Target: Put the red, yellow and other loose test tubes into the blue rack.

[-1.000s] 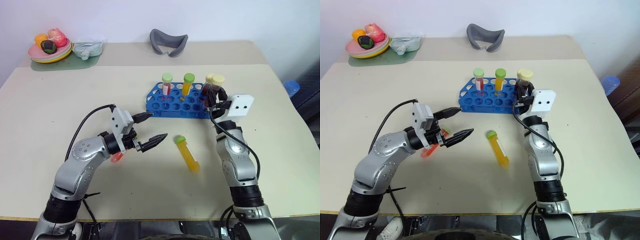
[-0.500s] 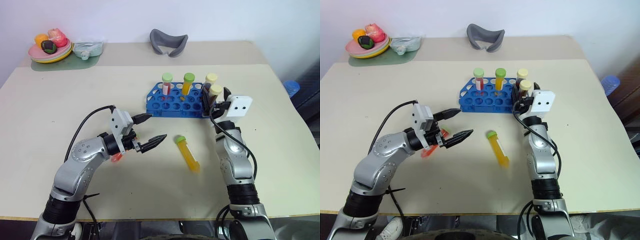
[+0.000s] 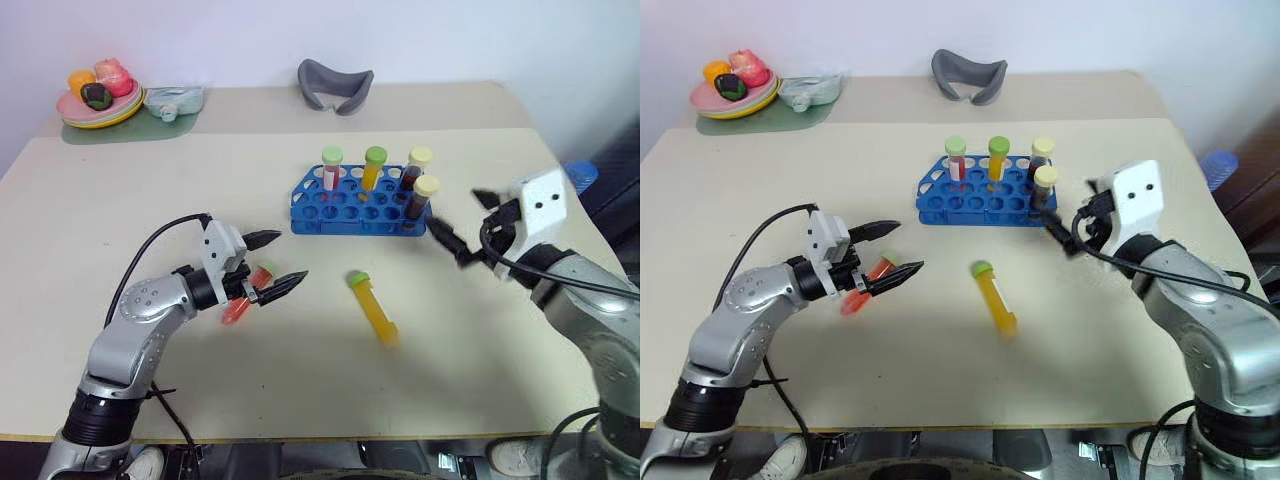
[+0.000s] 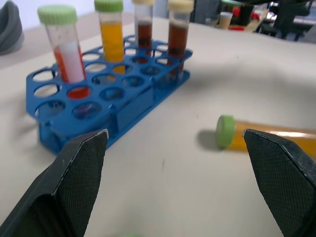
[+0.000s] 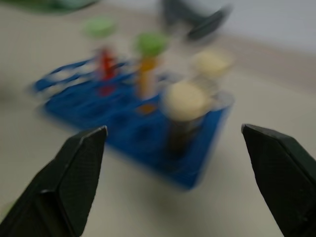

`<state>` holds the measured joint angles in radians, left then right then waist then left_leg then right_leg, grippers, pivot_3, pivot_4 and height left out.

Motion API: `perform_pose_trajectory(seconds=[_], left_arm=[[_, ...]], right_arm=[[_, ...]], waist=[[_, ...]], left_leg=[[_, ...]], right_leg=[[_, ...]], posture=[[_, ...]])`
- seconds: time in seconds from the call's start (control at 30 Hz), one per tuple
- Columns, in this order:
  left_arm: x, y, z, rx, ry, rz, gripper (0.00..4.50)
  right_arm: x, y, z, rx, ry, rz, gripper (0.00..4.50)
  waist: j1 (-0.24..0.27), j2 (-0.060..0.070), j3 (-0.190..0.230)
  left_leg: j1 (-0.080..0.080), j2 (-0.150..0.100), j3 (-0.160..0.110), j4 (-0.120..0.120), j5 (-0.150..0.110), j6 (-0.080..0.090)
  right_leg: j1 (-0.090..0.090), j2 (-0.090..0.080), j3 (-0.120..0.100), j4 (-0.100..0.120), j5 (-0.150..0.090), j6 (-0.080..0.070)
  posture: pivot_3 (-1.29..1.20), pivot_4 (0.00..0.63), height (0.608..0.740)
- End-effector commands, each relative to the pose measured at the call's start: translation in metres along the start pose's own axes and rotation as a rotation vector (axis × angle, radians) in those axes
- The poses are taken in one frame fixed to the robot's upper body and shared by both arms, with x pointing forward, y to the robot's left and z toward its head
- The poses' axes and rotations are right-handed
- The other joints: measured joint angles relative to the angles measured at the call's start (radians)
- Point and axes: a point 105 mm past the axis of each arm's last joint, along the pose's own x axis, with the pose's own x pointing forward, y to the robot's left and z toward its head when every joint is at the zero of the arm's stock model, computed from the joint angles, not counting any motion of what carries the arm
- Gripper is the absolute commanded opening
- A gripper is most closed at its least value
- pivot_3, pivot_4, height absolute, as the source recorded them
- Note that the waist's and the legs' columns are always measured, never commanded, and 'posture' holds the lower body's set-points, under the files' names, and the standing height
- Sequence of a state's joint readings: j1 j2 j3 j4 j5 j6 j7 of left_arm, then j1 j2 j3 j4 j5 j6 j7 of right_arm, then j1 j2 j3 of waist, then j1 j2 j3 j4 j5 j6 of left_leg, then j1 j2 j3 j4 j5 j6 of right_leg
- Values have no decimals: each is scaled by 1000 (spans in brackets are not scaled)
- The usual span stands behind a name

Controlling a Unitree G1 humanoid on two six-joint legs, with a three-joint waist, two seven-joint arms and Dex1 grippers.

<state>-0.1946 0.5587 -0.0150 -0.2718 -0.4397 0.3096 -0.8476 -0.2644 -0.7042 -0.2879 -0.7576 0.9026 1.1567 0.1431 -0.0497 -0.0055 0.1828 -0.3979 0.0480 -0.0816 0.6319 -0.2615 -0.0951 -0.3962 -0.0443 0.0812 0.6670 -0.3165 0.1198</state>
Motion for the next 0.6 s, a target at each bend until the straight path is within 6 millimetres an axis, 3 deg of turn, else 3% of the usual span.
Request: perform_pose_trajectory(seconds=[0.03,0.13,0.3,0.43,0.6], left_arm=[[-4,7,7,75,-6,-24,4500],[-9,4,3,93,24,-89,4500],[-20,-11,2,98,56,-210,4500],[-25,-21,2,108,70,-230,4500],[-30,-29,0,101,72,-203,4500]], right_arm=[[-1,35,-12,0,167,134,4450],[6,47,-18,-63,284,174,4450],[23,65,-25,71,414,218,4450],[32,53,-41,130,575,76,4450],[40,53,-44,95,629,62,4450]], waist=[[2,0,0],[4,0,0],[5,0,0],[3,-1,1],[1,-1,1]], left_leg=[[1,0,0,0,0,0],[1,0,0,0,0,0],[0,0,0,-1,0,1],[-5,0,1,1,-1,1],[-6,0,0,0,-1,1]], right_leg=[[1,0,0,0,0,0],[3,0,0,-2,0,0],[1,-1,0,-2,0,0],[-2,-2,-1,-3,0,0],[-5,-1,-1,-2,0,0]], posture=[[0,150,740],[0,150,740],[0,150,740],[0,150,740],[0,150,740]])
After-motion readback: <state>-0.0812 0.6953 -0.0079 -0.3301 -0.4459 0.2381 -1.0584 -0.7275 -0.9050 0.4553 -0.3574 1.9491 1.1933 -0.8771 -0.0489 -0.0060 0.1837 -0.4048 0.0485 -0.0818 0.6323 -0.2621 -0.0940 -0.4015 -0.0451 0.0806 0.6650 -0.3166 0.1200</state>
